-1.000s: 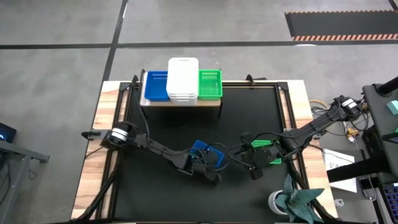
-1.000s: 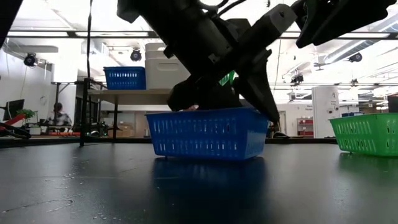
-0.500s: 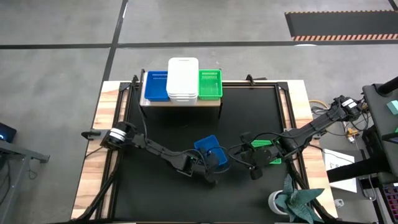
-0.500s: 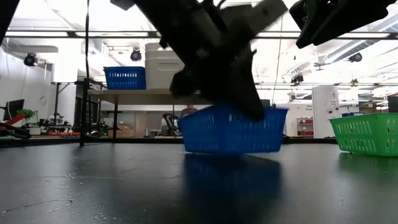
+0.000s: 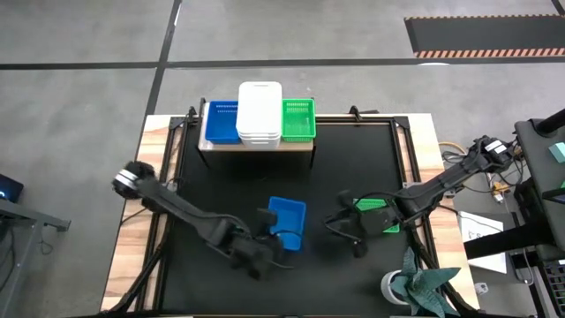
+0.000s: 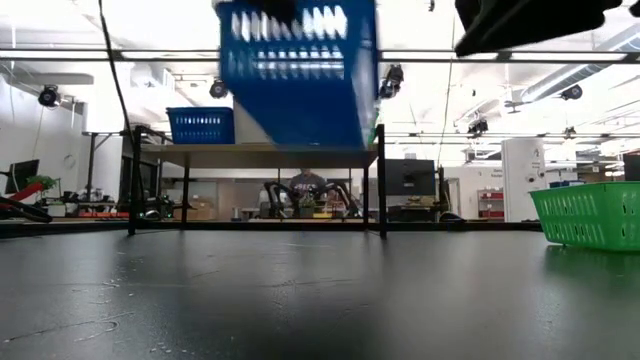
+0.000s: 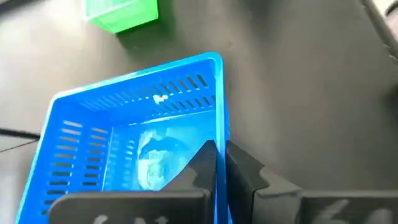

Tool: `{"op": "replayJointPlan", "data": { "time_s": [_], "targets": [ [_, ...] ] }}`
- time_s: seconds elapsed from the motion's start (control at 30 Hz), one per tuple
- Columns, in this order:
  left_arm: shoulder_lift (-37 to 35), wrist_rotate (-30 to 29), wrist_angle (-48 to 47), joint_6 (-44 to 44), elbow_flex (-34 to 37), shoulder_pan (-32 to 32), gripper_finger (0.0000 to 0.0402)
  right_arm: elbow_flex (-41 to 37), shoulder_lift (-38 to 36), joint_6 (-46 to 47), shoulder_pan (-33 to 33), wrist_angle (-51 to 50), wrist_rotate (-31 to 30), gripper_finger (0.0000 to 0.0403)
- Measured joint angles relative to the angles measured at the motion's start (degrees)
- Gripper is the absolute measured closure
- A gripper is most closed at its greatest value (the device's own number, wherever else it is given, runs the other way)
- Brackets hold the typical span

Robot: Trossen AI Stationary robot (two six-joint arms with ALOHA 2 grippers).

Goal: Stack baskets on shelf by color
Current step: Stack the blue bin on top of the blue bin on the shelf

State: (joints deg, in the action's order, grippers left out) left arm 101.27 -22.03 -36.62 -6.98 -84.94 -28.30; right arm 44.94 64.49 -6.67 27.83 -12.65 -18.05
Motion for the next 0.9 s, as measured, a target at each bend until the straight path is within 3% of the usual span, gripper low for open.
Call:
{"op": "replayJointPlan", "data": {
  "time_s": [0.17, 0.33, 0.53, 0.9],
  "targets": [
    [-8.41, -3.42, -7.49, 0.26, 0.23, -1.83, 0.0401, -1.93, -0.48, -8.17, -1.00, 10.43, 0.73, 0.0275],
    [-15.38, -5.02, -11.25, 0.96, 1.49, -2.03, 0.0401, -3.29, -1.39, -13.26, -5.45, 17.63, 8.19, 0.0275],
    [-19.93, -5.52, -11.93, 5.38, 2.88, -2.01, 0.0401, -5.47, -5.13, -13.49, -11.80, 18.26, 15.04, 0.0275],
    [-27.32, -9.27, -27.61, 5.92, 2.92, -1.27, 0.0402, -10.51, -13.06, -12.27, -13.62, 18.13, 15.08, 0.0275]
  ]
}}
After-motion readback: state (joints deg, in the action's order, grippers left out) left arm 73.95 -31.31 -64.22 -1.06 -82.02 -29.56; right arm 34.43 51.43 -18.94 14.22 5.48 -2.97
